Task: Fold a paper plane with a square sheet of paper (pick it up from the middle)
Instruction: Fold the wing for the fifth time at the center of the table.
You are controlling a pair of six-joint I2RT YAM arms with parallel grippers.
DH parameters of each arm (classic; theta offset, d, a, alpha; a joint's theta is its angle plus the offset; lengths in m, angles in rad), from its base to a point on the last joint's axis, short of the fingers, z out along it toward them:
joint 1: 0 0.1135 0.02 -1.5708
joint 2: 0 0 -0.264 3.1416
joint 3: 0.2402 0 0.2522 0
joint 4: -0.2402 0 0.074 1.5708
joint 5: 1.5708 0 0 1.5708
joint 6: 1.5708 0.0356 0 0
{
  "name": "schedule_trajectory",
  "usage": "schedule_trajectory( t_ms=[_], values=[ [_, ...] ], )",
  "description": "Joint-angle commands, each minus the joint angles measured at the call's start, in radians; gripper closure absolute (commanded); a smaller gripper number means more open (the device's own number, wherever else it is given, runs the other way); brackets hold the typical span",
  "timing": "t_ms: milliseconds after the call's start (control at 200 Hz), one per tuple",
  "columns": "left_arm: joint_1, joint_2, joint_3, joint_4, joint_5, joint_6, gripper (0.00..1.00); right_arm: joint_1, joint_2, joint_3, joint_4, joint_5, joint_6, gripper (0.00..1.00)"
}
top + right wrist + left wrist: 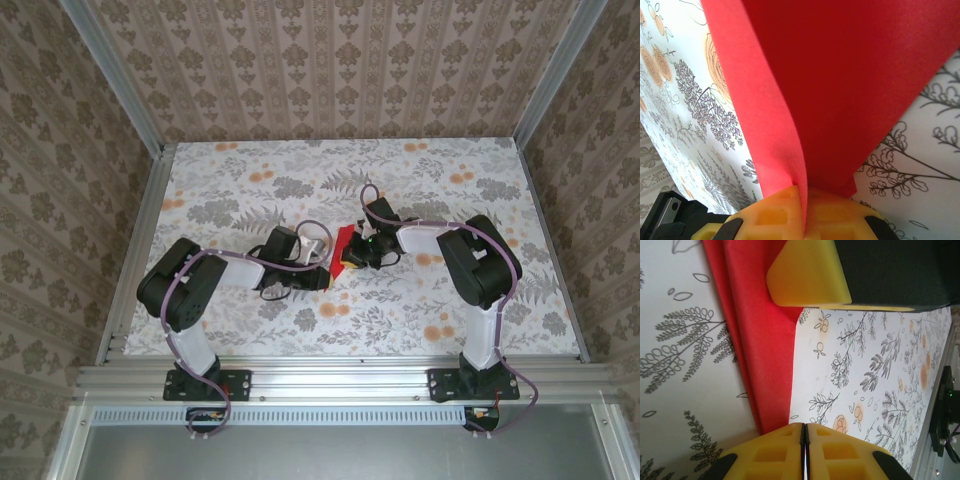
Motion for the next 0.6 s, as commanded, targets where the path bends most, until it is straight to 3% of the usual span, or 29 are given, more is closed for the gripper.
schedule_trajectory(
  t_ms=[0,595],
  values=[
    [-0.033,-0.006,-0.003,-0.119,0.012,0.039,0.89,0.001,0.135,-0.076,-0.180,0.201,0.021,0.95],
    [-0.079,-0.035,-0.025,-0.261,-0.014,0.103,0.89,0.001,0.138,-0.074,-0.183,0.204,0.028,0.95]
  ],
)
